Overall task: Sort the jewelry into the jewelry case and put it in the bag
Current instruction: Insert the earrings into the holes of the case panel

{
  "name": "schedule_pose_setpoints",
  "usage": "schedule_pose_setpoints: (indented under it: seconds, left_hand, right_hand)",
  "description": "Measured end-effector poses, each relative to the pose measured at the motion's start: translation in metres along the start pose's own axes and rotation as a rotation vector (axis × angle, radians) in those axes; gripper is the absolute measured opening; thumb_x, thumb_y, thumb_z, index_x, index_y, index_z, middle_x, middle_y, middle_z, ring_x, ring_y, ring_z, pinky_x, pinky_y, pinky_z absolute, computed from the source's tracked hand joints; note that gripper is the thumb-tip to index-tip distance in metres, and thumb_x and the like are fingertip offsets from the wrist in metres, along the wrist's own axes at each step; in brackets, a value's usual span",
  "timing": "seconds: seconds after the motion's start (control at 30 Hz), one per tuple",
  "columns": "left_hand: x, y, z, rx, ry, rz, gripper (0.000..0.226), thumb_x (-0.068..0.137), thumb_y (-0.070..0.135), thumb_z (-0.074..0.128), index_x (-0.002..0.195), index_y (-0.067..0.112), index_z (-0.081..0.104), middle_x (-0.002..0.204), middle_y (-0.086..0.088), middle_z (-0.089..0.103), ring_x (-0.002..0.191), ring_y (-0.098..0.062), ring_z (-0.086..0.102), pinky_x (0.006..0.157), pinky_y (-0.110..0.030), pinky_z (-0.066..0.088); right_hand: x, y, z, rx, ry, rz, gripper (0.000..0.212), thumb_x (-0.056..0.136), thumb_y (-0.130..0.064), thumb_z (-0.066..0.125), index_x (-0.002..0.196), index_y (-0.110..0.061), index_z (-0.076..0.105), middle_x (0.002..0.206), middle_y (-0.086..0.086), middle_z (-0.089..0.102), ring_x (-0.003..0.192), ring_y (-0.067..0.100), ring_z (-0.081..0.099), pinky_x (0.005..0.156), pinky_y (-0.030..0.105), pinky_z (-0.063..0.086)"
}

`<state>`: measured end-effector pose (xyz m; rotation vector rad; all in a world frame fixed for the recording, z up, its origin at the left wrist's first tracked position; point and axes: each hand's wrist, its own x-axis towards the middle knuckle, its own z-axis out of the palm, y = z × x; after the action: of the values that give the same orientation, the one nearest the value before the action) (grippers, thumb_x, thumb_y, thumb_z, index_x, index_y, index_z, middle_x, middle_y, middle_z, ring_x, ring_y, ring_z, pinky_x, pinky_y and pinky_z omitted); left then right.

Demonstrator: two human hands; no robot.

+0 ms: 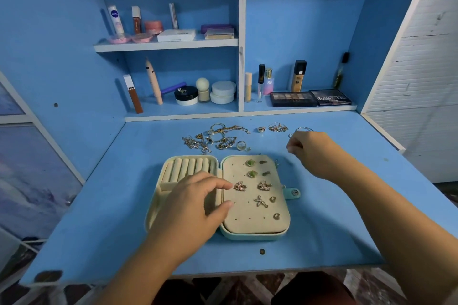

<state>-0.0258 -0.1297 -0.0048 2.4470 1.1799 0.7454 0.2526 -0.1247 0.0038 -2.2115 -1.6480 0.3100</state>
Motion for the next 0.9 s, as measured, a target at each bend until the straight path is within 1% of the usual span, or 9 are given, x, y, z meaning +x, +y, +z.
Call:
schedule_pose_setpoints:
  seconds: [0.1,0.2,0.3,0.4,0.5,0.6,0.73,0.83,0.9]
  left_hand:
    - [0.001,0.001,-0.001,0.075,-0.082,0.027,0.018,0.084,0.048,0.065,0.101,0.043,0.068,0.102,0.033,0.057,0.095,0.02,0.045,0.082,0.001,0.029]
    - [0.001,0.003,0.001,0.121,-0.093,0.029,0.019,0.087,0.05,0.059,0.103,0.044,0.067,0.107,0.033,0.054,0.093,0.021,0.041,0.073,0.001,0.031]
    - [0.0,0.002,0.003,0.091,-0.098,0.008,0.013,0.085,0.047,0.062,0.097,0.043,0.067,0.106,0.032,0.054,0.088,0.021,0.045,0.069,-0.002,0.033]
    - [0.0,-0.002,0.006,0.017,-0.115,-0.02,0.01,0.083,0.042,0.067,0.093,0.043,0.067,0.104,0.032,0.053,0.086,0.018,0.048,0.065,-0.008,0.035]
    - [0.0,-0.004,0.008,-0.002,-0.112,-0.034,0.012,0.082,0.041,0.067,0.094,0.042,0.068,0.104,0.032,0.053,0.09,0.013,0.05,0.068,-0.009,0.037]
    - [0.0,-0.005,0.009,-0.008,-0.099,-0.03,0.012,0.083,0.041,0.066,0.094,0.041,0.069,0.104,0.032,0.054,0.094,0.012,0.051,0.072,-0.008,0.038]
    - [0.001,-0.006,0.011,-0.005,-0.072,-0.013,0.014,0.083,0.041,0.068,0.096,0.039,0.07,0.101,0.029,0.057,0.101,0.009,0.051,0.082,-0.003,0.035]
    - [0.003,-0.003,0.012,0.023,-0.053,0.017,0.018,0.086,0.041,0.064,0.104,0.038,0.069,0.1,0.027,0.057,0.103,0.004,0.05,0.083,-0.005,0.035]
    - [0.005,0.0,0.013,0.056,-0.055,0.047,0.021,0.091,0.041,0.057,0.11,0.041,0.068,0.1,0.026,0.057,0.103,0.003,0.046,0.08,-0.007,0.033]
  right_hand:
    - [-0.026,-0.018,-0.002,0.101,0.011,-0.141,0.011,0.095,-0.016,0.052,0.091,-0.02,0.061,0.088,-0.003,0.064,0.076,0.017,0.059,0.065,0.025,0.047]
    - [-0.046,-0.038,0.003,0.134,-0.03,-0.246,0.009,0.095,-0.023,0.054,0.096,-0.022,0.063,0.09,-0.01,0.057,0.08,0.011,0.055,0.065,0.01,0.038]
    - [-0.06,-0.054,0.01,0.148,-0.043,-0.331,0.008,0.093,-0.025,0.056,0.096,-0.023,0.063,0.091,-0.011,0.051,0.09,0.007,0.044,0.072,0.014,0.031]
    - [-0.068,-0.064,0.023,0.065,-0.053,-0.396,0.015,0.093,-0.032,0.056,0.103,-0.027,0.065,0.103,-0.008,0.052,0.101,0.011,0.038,0.086,0.024,0.032]
    - [-0.075,-0.067,0.038,-0.008,-0.002,-0.368,0.019,0.092,-0.039,0.055,0.105,-0.032,0.066,0.108,-0.009,0.048,0.108,0.014,0.034,0.087,0.031,0.03]
    - [-0.079,-0.061,0.044,0.095,0.088,-0.345,0.018,0.089,-0.042,0.059,0.103,-0.033,0.067,0.104,-0.012,0.046,0.104,0.015,0.036,0.085,0.031,0.031]
    - [-0.063,-0.038,0.027,0.248,0.192,-0.204,0.017,0.094,-0.03,0.054,0.106,-0.03,0.066,0.101,-0.009,0.049,0.099,0.013,0.042,0.08,0.023,0.03]
    - [-0.041,-0.022,0.013,0.233,0.088,-0.02,0.027,0.098,-0.029,0.046,0.12,-0.022,0.06,0.108,-0.002,0.055,0.093,0.014,0.051,0.074,0.022,0.033]
    - [-0.031,-0.019,0.012,0.215,0.0,0.024,0.034,0.099,-0.031,0.042,0.128,-0.02,0.055,0.115,0.0,0.058,0.093,0.014,0.053,0.076,0.024,0.037]
